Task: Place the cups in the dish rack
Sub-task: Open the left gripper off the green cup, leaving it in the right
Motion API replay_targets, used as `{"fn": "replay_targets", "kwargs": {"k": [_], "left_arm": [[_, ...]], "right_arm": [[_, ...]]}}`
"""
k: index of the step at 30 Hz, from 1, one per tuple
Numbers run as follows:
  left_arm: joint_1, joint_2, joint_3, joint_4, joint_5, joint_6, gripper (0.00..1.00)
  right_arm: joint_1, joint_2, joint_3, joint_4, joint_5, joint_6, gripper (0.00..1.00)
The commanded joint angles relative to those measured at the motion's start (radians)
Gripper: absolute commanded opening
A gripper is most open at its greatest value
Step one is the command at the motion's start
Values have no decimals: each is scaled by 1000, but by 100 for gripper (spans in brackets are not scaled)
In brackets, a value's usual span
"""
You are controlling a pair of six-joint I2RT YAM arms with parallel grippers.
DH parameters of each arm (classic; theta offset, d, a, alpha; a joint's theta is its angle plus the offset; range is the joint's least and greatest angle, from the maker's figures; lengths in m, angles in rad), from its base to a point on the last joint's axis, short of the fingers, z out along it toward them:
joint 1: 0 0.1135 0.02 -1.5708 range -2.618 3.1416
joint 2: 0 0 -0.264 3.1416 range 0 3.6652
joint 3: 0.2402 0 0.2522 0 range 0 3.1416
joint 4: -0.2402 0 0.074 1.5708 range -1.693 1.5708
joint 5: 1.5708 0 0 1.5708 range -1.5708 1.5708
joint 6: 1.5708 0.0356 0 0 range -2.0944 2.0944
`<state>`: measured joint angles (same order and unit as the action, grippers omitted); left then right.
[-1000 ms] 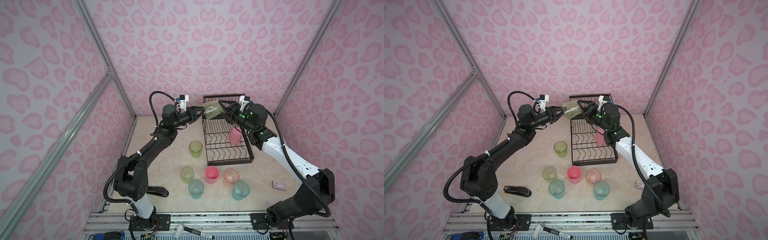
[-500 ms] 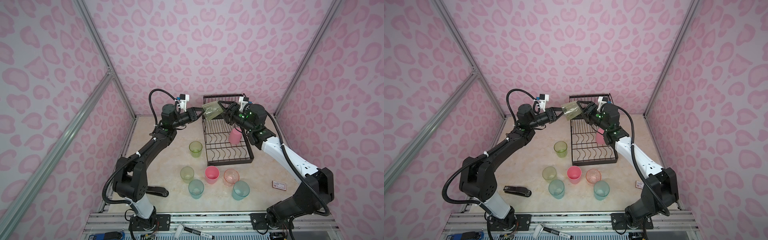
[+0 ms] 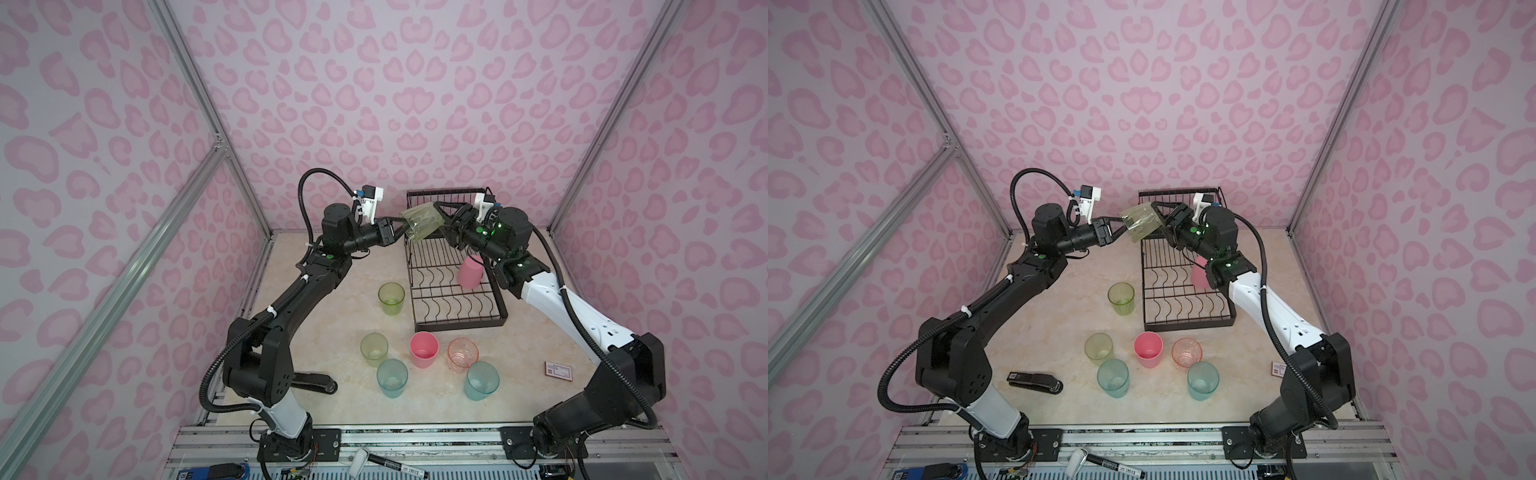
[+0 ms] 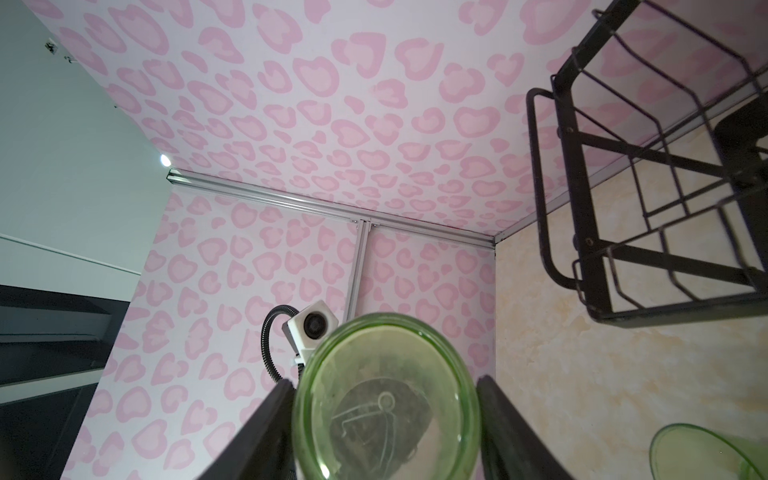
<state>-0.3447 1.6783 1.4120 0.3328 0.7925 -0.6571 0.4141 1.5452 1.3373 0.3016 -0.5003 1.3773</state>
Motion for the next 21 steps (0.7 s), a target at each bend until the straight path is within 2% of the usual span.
{"fn": "replay_targets", "kwargs": {"k": [1,6,13,21], "left_arm": [[6,-3,24,-5,18,52,30],[6,-5,21,8,19,54,14],[10,-12,12,19,19,56,3],[12,-17,-3,31,20,53,3]], "right_arm": [[4,12,9,22,-15,1,49],[5,24,15,30,-24,12,49],[6,36,22,39,-26,21,51],[6,34,10,44,-7,4,66]]}}
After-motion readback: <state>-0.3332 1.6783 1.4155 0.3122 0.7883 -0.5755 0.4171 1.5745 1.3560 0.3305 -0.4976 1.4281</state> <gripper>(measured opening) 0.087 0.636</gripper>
